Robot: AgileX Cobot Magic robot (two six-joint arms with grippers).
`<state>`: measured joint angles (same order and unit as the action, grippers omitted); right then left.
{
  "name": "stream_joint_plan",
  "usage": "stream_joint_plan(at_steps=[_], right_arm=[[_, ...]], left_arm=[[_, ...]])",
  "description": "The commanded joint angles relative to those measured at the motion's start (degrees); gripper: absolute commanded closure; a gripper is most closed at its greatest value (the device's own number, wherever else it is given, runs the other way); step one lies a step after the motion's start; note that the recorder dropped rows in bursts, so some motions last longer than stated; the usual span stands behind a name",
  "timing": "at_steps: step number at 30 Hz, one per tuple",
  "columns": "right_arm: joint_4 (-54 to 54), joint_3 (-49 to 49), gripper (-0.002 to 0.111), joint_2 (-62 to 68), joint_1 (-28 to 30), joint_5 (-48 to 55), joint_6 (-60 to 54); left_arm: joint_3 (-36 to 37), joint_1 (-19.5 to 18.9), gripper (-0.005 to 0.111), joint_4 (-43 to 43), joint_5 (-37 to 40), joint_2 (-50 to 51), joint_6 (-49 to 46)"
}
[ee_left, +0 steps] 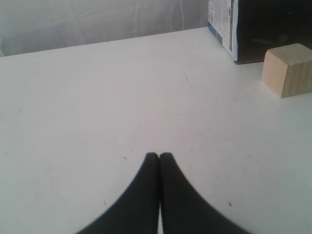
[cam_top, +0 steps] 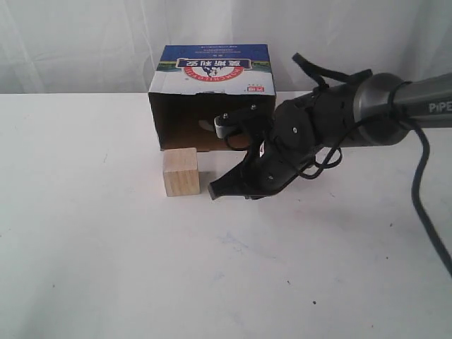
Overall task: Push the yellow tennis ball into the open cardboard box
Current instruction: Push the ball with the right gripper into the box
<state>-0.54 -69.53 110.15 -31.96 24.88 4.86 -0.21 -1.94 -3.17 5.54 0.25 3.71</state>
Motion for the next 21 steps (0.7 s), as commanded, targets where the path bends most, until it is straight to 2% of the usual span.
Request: stream_joint_plan(at_steps=[1, 9, 12, 13, 15, 18, 21], right_arm=[[0.54, 0.11, 0.108, 2.07, 1.07, -1.45, 0.49], [2.39, -4.03, 0.108, 7.11, 3.53, -9.69, 0.6], [2.52, -9.44, 0.108, 11.32, 4.68, -14.74, 0.21], [2.52, -14.17, 0.108, 13.96, 5.14, -15.95, -0.79], [2.65, -18.88, 0.108, 14.15, 5.14, -14.52, -1.37], [2.65, -19.91, 0.108, 12.27, 4.9, -14.01, -1.81], [2.65, -19.91, 0.108, 11.9, 4.9, -8.54, -1.81]], left_arm=[[0.21, 0.38, 0.107, -0.21, -0.36, -0.25, -0.1], [0.21, 0.38, 0.107, -0.21, -0.36, -0.25, -0.1], [0.21, 0.38, 0.107, -0.21, -0.36, -0.25, -0.1], [0.21, 0.38, 0.107, -0.21, -0.36, -0.25, -0.1], [0.21, 0.38, 0.107, -0.21, -0.36, -0.25, -0.1], [0.21, 0.38, 0.107, -0.21, -0.36, -0.25, -0.1], [0.21, 0.38, 0.107, -0.21, -0.36, -0.25, -0.1]])
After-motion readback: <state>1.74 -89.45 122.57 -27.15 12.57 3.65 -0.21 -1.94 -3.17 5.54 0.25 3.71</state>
